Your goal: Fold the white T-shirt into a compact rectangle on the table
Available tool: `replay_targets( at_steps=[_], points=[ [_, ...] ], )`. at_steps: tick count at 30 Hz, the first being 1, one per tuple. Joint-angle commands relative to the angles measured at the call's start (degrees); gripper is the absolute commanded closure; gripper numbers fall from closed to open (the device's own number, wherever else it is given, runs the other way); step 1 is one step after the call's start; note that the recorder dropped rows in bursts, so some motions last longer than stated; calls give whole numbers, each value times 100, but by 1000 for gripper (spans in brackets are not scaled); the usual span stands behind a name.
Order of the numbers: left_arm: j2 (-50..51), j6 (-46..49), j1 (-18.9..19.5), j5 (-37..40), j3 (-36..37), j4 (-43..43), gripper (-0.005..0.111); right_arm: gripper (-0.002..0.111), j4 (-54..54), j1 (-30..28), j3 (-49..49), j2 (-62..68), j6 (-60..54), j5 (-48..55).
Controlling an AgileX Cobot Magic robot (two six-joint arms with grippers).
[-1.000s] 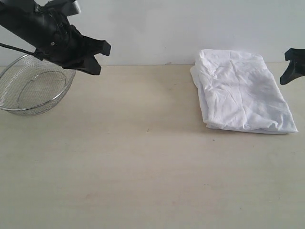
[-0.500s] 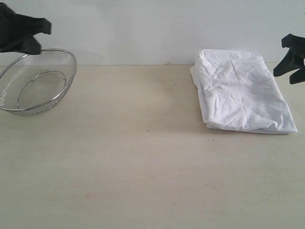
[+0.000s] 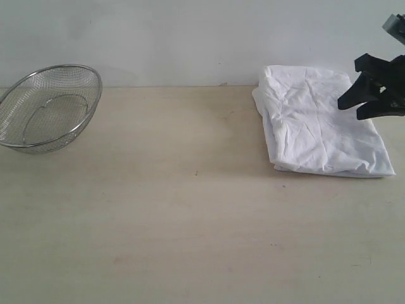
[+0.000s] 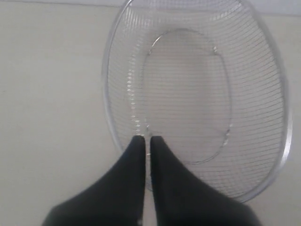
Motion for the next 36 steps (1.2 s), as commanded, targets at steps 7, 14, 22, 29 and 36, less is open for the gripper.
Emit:
replay_targets(
  at_steps=[7, 14, 22, 29, 36],
  points=[
    [485, -686, 777, -470, 11, 362, 102, 93, 73, 292, 10, -692, -88, 132],
    [1233, -620, 876, -1169, -32, 106, 102, 108, 398, 354, 10, -993, -204, 325],
    [1962, -633, 866, -1971, -309, 111, 102, 108, 641, 593, 10, -1236, -274, 561],
    [2344, -685, 866, -2066, -655, 100, 102, 108, 658, 580, 10, -1587, -344, 562],
    [2513, -904, 820, -2037, -839, 100, 102, 108, 683, 580, 10, -1783, -358, 562]
  ],
)
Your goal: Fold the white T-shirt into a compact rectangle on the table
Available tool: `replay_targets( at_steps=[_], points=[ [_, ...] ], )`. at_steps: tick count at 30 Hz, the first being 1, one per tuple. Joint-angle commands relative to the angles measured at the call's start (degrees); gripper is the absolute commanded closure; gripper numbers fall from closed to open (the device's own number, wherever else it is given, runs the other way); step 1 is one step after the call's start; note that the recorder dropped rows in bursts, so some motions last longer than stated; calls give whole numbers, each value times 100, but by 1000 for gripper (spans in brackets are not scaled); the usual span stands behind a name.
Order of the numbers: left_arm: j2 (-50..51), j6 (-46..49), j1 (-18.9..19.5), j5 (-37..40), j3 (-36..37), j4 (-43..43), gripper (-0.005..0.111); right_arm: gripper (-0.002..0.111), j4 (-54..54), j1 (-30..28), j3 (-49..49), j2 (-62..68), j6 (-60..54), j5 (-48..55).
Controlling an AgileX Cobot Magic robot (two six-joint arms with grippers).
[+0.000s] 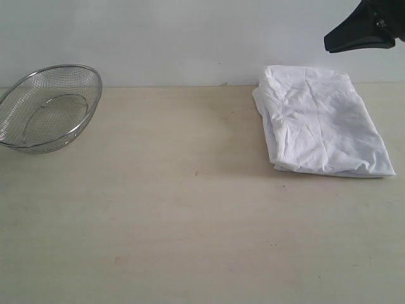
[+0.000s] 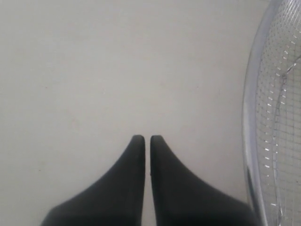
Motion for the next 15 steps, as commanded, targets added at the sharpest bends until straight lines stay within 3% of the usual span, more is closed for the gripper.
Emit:
replay_targets(
  at_steps=[1, 15],
  points=[
    [50, -211, -114, -36, -70, -61, 102, 108, 29, -8, 10, -128, -66, 26],
    [159, -211, -509, -186, -70, -61, 102, 108, 29, -8, 10, -128, -66, 26]
  ],
)
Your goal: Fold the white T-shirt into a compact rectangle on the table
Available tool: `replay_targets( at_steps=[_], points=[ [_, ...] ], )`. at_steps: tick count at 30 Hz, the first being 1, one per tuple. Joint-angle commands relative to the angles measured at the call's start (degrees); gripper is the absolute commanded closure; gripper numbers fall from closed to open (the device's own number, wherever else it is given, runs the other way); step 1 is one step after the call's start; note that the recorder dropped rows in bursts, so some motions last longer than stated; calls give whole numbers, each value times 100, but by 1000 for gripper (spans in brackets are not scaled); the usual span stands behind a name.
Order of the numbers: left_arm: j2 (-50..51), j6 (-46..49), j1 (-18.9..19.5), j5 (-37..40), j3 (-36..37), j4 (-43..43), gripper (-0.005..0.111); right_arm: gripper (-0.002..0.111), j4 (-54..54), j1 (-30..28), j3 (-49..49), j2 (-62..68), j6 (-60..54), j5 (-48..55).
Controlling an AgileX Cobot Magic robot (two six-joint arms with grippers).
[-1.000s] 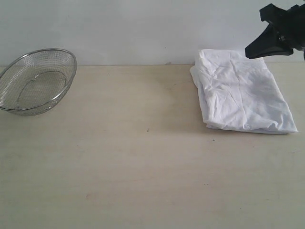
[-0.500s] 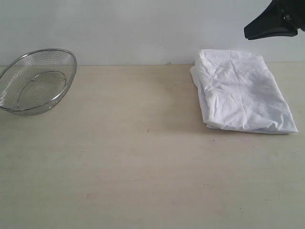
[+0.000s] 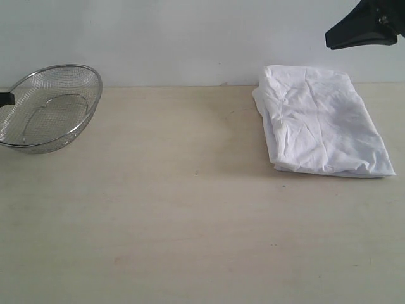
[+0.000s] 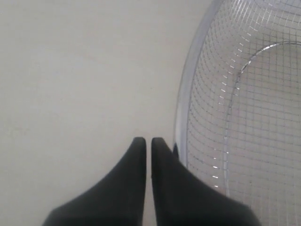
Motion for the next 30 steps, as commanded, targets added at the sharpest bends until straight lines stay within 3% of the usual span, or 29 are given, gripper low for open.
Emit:
replay_targets(
  at_steps=[1, 15, 20, 30],
  points=[
    [18, -77, -77, -78, -27, -61, 102, 108, 18, -8, 10, -67, -66, 26],
    [18, -77, -209, -180, -27, -152, 102, 108, 18, -8, 10, -68, -78, 26],
    [47, -77, -182, -647, -40, -152, 102, 108, 18, -8, 10, -68, -78, 75],
    [1204, 105, -123, -567, -1560, -152, 102, 108, 18, -8, 10, -68, -100, 114]
  ],
)
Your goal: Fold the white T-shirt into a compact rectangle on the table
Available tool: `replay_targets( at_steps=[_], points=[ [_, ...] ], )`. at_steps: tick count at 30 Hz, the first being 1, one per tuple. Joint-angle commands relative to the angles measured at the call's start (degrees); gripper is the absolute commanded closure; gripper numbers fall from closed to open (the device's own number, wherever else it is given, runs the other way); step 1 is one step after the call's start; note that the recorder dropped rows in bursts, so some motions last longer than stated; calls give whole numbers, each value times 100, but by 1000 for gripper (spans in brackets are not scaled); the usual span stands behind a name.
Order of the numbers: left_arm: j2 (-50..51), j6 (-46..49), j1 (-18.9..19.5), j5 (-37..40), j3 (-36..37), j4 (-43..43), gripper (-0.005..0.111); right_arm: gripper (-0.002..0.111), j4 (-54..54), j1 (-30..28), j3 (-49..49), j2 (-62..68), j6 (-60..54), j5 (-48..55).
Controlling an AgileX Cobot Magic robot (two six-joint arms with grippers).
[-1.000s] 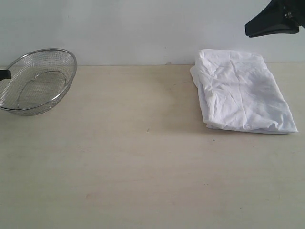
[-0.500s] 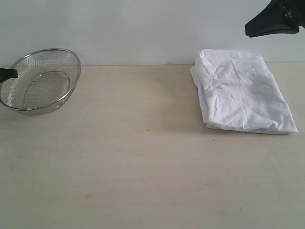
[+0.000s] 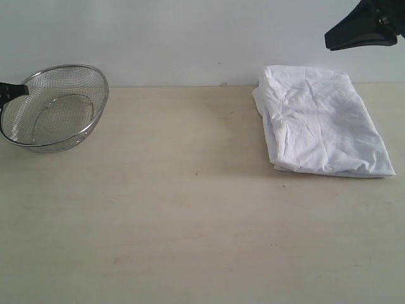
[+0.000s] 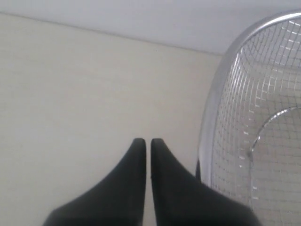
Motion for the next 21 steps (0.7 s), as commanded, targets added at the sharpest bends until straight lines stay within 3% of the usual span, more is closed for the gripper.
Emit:
replay_targets(
  at_steps=[1, 13, 21],
  points=[
    [259, 39, 22, 136, -507, -69, 102, 108, 18, -8, 10, -68, -66, 41],
    [423, 29, 0, 430, -747, -107, 102, 108, 18, -8, 10, -68, -66, 30],
    [423, 40, -238, 222, -747, -88, 102, 108, 18, -8, 10, -68, -66, 20]
  ],
)
